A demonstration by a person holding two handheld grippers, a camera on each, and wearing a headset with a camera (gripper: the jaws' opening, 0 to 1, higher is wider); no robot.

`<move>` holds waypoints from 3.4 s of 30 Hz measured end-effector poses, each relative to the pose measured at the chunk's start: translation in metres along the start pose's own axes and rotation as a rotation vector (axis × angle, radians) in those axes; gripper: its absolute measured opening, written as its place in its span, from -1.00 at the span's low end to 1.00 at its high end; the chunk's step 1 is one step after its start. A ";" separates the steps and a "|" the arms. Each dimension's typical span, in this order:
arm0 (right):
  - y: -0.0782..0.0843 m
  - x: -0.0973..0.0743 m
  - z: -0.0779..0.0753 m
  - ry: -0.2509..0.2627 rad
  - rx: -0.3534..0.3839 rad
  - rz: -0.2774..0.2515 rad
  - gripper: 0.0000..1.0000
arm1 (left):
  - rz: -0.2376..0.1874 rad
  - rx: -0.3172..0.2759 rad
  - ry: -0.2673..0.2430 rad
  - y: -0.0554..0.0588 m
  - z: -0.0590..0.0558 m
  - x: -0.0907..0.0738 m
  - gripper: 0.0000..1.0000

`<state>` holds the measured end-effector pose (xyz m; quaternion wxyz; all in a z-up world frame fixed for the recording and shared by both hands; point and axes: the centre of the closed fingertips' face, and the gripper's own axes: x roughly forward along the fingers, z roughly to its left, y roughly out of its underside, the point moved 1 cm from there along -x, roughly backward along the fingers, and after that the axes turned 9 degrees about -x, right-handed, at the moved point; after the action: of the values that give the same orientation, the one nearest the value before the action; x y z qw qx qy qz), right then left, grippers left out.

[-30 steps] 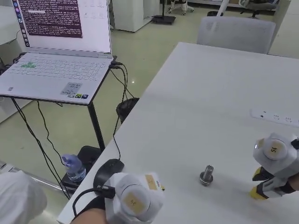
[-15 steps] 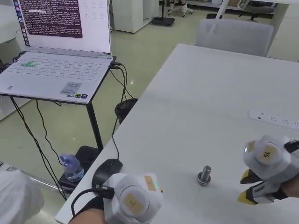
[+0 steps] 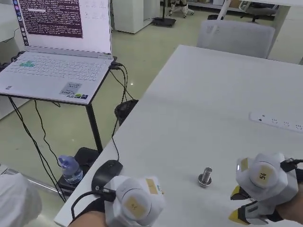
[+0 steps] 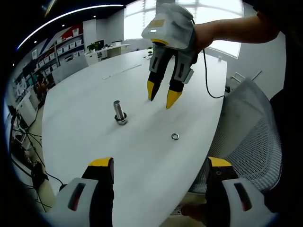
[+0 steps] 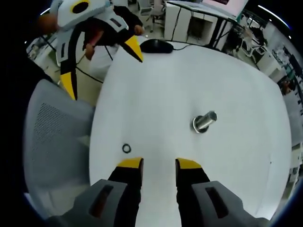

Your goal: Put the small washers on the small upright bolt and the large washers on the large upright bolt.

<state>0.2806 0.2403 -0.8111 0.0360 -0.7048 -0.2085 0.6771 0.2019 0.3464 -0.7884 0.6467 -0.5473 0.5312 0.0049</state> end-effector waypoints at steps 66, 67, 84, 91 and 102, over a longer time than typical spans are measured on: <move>-0.001 0.061 0.058 -0.029 -0.083 0.074 -0.72 | 0.009 0.012 0.026 0.007 -0.007 -0.002 0.45; 0.000 0.061 0.058 -0.027 -0.084 0.077 -0.72 | 0.007 0.011 0.026 0.007 -0.007 -0.002 0.45; 0.001 0.051 0.053 -0.033 0.035 0.036 -0.74 | 0.003 0.008 0.015 0.003 -0.006 -0.001 0.45; 0.016 0.032 0.043 -0.008 0.078 0.041 -0.75 | 0.000 0.008 0.009 0.001 -0.004 0.000 0.49; 0.061 0.001 0.019 0.022 0.137 0.060 -0.75 | 0.005 0.007 -0.002 -0.002 0.002 0.002 0.50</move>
<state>0.2771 0.1805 -0.8338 0.0660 -0.7142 -0.1400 0.6827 0.2058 0.3459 -0.7885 0.6489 -0.5437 0.5322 0.0053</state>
